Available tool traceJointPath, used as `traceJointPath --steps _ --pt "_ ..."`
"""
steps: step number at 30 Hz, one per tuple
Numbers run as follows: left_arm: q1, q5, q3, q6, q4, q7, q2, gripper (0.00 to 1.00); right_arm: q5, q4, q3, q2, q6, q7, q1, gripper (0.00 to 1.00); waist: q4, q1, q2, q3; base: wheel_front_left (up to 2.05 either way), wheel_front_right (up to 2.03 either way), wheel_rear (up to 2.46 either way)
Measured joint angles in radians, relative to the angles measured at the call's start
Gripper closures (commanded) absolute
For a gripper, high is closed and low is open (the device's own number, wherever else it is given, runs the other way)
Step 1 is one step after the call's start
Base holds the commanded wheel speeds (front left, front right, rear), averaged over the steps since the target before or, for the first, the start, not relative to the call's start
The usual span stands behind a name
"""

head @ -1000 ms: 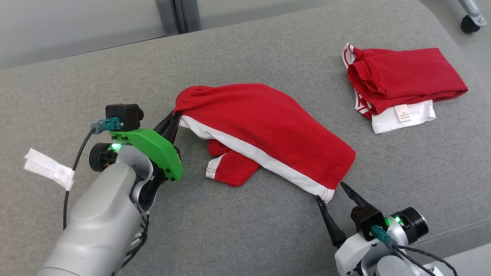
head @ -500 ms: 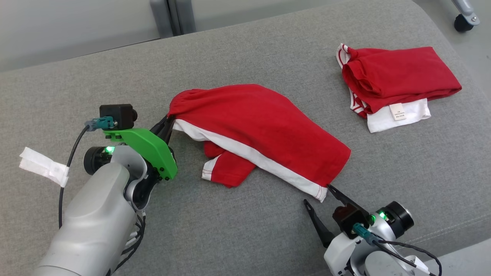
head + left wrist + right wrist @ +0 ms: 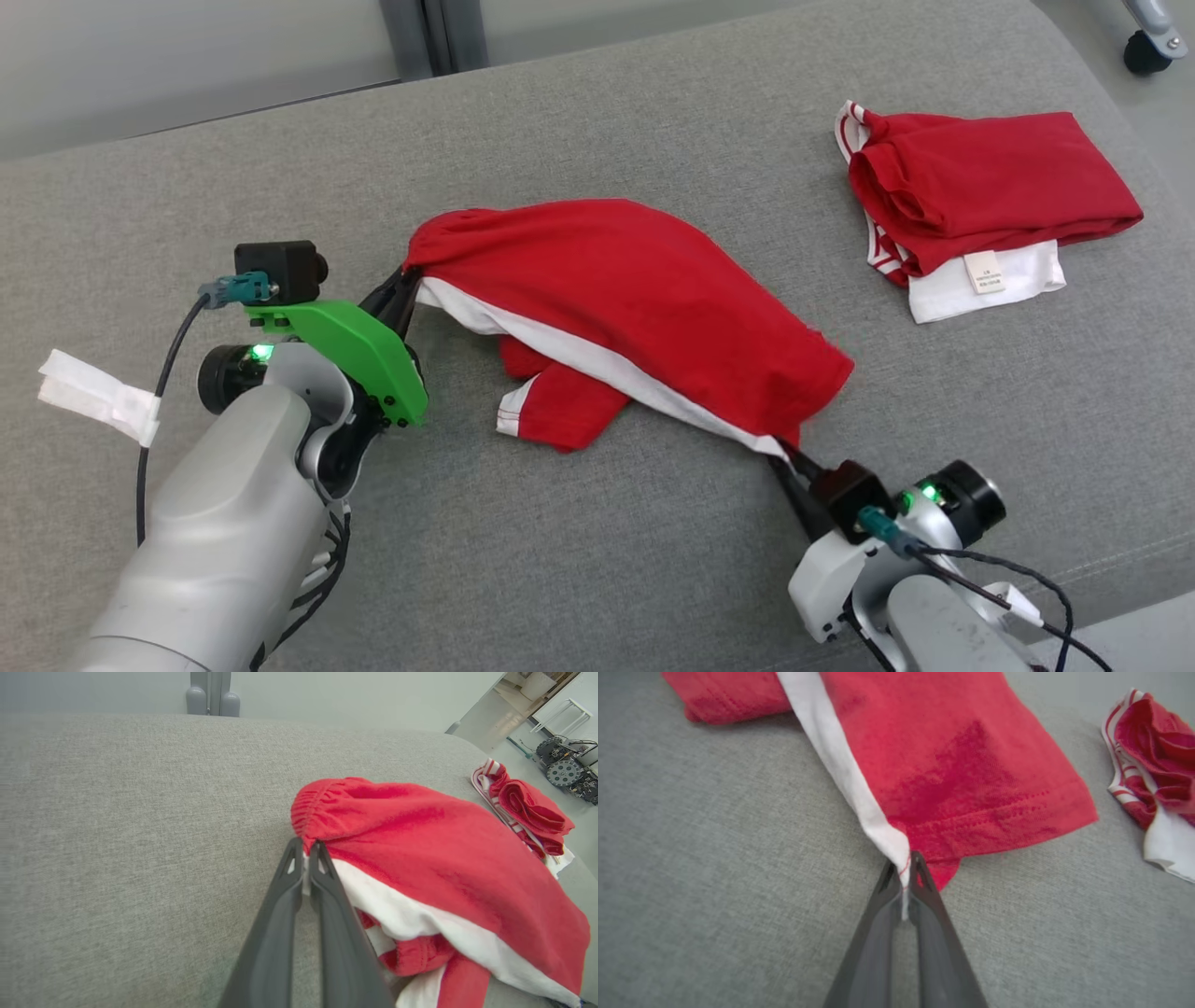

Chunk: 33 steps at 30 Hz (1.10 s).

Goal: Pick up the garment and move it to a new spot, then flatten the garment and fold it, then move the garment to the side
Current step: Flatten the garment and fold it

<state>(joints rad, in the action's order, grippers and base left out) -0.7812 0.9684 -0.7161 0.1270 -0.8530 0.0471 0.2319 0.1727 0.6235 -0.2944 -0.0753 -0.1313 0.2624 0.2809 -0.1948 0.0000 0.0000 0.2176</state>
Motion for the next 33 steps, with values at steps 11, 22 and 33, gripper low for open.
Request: traceJointPath --steps 11,22,33 --pt "-0.069 -0.005 0.014 -0.003 0.044 0.024 0.050 1.00 -0.144 -0.191 0.019 -0.105 0.000 -0.042 0.166 1.00 0.044 0.0000 0.0000 -0.046 0.00 0.00 0.00" --pt "-0.209 -0.020 0.049 -0.038 0.201 -0.016 0.130 1.00 -0.334 -0.343 -0.080 -0.279 0.000 -0.210 0.487 1.00 0.118 0.0000 0.0000 -0.113 0.00 0.00 0.00" --pt "-0.153 -0.019 0.069 -0.122 0.402 -0.011 0.184 1.00 -0.379 -0.414 -0.095 -0.352 0.000 -0.293 0.496 1.00 0.198 0.0000 0.0001 -0.173 0.00 0.00 0.00"
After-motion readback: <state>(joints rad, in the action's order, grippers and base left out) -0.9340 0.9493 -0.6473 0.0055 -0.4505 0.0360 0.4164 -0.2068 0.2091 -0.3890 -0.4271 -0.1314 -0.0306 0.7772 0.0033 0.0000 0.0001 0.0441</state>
